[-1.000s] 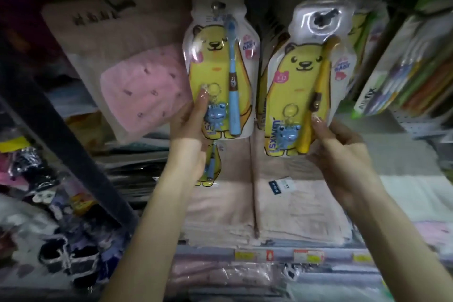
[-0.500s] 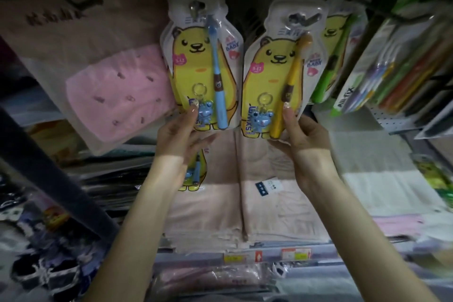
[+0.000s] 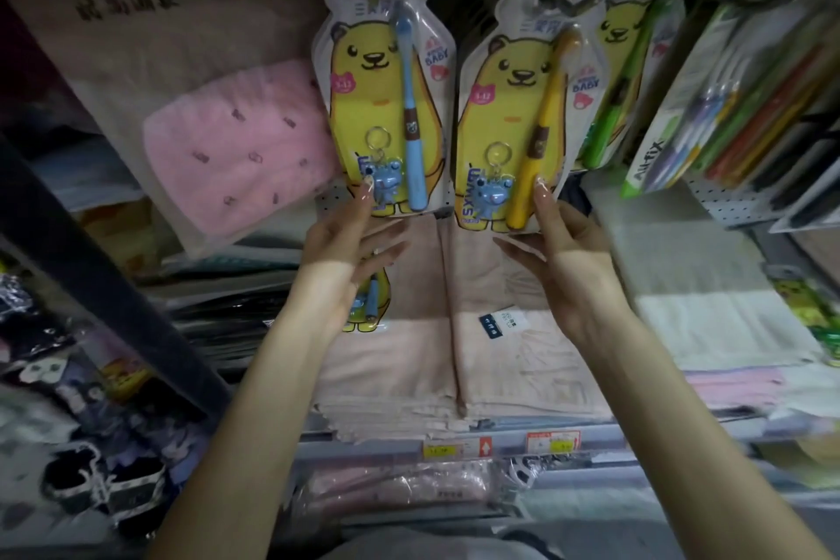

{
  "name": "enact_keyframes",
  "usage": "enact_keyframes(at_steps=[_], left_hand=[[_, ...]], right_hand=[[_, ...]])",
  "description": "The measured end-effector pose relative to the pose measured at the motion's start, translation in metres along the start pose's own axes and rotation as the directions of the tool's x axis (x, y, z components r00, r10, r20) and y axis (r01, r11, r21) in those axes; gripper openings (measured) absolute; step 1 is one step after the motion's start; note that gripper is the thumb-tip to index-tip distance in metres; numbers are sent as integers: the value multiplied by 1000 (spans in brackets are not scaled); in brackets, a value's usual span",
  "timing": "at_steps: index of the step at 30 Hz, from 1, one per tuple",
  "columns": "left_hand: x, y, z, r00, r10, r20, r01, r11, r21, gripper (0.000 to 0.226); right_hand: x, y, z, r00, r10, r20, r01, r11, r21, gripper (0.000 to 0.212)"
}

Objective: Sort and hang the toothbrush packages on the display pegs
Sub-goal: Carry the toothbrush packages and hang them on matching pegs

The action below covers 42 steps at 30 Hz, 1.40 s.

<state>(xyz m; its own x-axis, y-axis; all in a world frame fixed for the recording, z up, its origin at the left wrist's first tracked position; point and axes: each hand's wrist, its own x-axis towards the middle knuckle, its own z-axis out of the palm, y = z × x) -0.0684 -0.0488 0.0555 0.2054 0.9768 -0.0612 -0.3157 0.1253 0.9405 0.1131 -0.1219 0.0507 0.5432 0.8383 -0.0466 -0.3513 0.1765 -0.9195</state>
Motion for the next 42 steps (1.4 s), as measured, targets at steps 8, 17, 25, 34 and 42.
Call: enact_keyframes(at_steps=[8,17,25,34,42], left_hand=[[-18,-37,-31,969,-246,16,245,968,59,47],[-35,-78,-77,928,-320,-189,334,941,46,44],[-48,-92,-100,920,-304,-248,325,944,51,30],[-67,-95,-120,951,-269,-153,282,957,71,43],[-73,-79,-136,950,-236,-205,257,963,81,47]], right_hand=[[-15,32,-20,979,202,-16,-202,978,-43,43],[-42,92,-29,881,472,-21,-472,880,-54,48],[-45,133,-20,843,534,66,-532,846,-42,58],[-9,163,17,780,620,92,-618,785,-46,38],[16,177,47,810,587,25,-586,810,-20,10]])
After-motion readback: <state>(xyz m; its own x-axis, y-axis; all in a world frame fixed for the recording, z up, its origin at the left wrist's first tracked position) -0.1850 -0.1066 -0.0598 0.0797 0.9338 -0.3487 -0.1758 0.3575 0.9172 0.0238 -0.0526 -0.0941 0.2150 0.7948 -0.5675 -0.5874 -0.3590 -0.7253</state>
